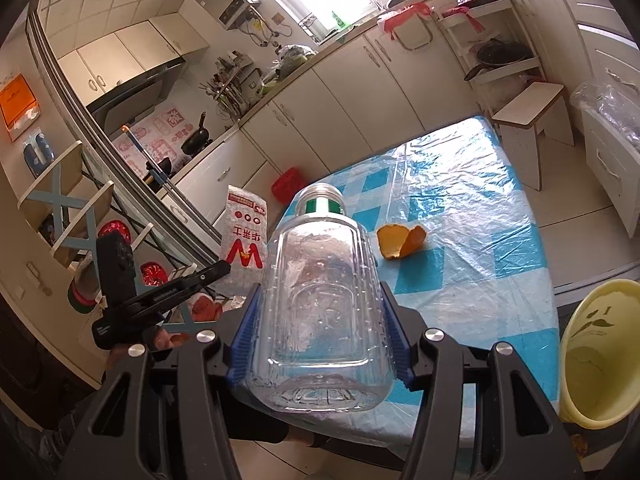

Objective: Collect trash
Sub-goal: 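Lift the bottle and red wrapper and carry both toward the yellow bin, then open the right gripper over the bin while the left drops the wrapper in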

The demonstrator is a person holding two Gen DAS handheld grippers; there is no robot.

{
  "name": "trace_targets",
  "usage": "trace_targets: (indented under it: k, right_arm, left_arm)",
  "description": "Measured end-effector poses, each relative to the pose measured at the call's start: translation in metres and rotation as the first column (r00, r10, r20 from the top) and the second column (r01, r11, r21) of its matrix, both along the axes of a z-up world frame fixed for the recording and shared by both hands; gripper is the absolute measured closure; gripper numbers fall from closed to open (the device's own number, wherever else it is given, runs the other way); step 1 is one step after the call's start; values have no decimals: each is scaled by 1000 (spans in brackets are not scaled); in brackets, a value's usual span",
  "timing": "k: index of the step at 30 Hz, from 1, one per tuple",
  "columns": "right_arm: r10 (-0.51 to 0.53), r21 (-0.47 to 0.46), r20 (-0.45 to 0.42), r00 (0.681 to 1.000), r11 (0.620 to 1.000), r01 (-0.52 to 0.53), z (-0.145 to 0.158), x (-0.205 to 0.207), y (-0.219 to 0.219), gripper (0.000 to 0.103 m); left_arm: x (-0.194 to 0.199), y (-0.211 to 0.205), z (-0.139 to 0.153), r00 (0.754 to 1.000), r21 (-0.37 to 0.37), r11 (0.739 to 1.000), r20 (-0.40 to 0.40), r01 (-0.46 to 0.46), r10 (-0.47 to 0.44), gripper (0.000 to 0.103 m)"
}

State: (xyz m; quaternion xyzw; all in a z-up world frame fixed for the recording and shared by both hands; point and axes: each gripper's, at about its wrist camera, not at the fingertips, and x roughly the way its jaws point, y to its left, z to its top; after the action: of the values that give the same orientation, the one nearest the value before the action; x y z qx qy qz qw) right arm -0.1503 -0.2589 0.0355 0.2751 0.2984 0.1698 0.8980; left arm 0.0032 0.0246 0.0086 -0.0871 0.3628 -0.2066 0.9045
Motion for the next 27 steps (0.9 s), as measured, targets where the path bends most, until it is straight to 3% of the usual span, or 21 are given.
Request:
trace_targets:
  k: [7, 14, 18, 23, 27]
  right_arm:
    - [-195, -35, -40, 980, 980, 194, 4, -25, -62, 48]
    - [-397, -136, -215, 892, 917, 375, -29, -32, -123, 48]
    - [-453, -183, -332, 827, 891, 415, -60, -25, -147, 48]
    - [-491, -198, -445, 749, 869, 453, -84, -12, -177, 47]
    - [-532, -199, -405, 744, 845, 496, -70, -12, -198, 43]
  left_arm:
    - [-21, -74, 22, 982, -67, 980, 21, 188, -187, 103]
    - [-37, -174, 21, 918, -122, 912, -3, 392, -396, 103]
    - [-47, -230, 6, 876, -142, 871, -44, 471, -481, 103]
    - [-49, -279, -33, 837, -177, 848, -152, 499, -525, 103]
    - [-50, -308, -62, 817, -165, 846, -220, 508, -533, 103]
